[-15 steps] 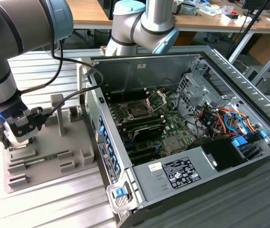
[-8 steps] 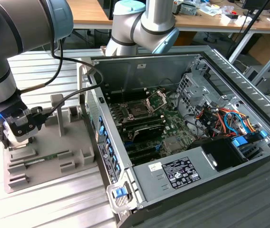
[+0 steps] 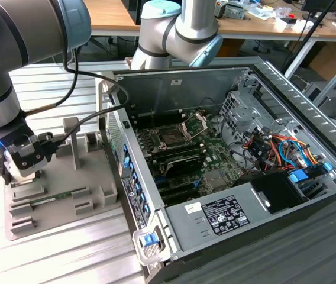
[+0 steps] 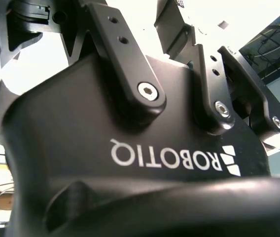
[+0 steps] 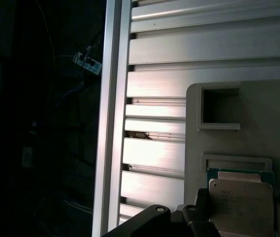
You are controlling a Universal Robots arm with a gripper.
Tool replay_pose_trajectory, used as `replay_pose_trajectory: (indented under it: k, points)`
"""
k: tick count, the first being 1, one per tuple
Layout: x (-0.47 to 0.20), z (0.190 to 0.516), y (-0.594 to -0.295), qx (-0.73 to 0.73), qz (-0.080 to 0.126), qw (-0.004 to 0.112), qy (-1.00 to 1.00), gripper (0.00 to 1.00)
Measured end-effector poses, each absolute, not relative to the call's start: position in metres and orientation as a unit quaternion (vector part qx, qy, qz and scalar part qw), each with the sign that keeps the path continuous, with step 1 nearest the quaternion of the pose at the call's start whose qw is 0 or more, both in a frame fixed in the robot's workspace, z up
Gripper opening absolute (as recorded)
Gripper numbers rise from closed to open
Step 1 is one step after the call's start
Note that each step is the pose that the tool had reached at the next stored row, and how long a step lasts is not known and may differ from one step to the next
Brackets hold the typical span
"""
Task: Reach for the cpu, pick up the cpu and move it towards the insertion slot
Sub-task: 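Pick up the cpu and move it towards the insertion slot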
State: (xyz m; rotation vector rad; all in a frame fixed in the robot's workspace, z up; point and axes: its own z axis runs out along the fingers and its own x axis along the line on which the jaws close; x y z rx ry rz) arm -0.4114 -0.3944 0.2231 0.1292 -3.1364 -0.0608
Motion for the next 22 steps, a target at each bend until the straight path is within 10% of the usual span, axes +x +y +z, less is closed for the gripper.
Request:
replay_pose_trajectory:
  k: [22]
  points:
    - [-0.4114,0.2277,-0.3944,0.041,-0.019,0.001,-0.999,0.55]
